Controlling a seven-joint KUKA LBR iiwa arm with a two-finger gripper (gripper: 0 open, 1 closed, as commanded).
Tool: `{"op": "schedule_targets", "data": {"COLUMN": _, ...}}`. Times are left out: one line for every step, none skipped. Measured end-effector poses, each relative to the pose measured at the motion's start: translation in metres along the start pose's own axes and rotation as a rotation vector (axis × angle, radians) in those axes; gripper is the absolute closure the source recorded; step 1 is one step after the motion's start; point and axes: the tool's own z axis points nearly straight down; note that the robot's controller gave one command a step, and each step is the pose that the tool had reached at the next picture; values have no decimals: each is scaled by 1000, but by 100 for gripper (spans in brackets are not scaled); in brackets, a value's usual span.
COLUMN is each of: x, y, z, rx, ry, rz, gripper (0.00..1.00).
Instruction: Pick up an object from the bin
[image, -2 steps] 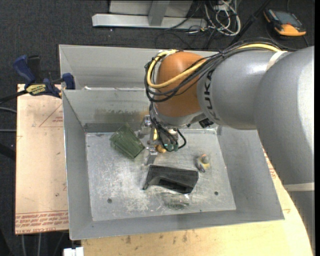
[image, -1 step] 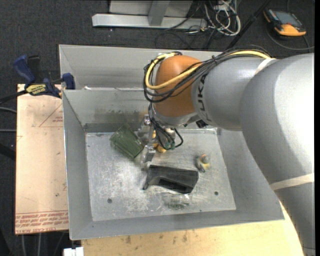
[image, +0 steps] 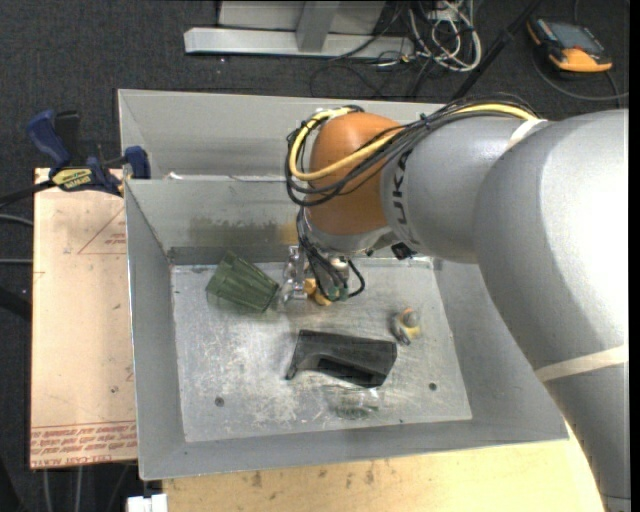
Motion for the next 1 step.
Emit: {"op": "schedule_targets", "data": {"x": 0, "y": 0, "z": 0, "rx": 0, "ry": 0, "rz": 0, "gripper": 100}}
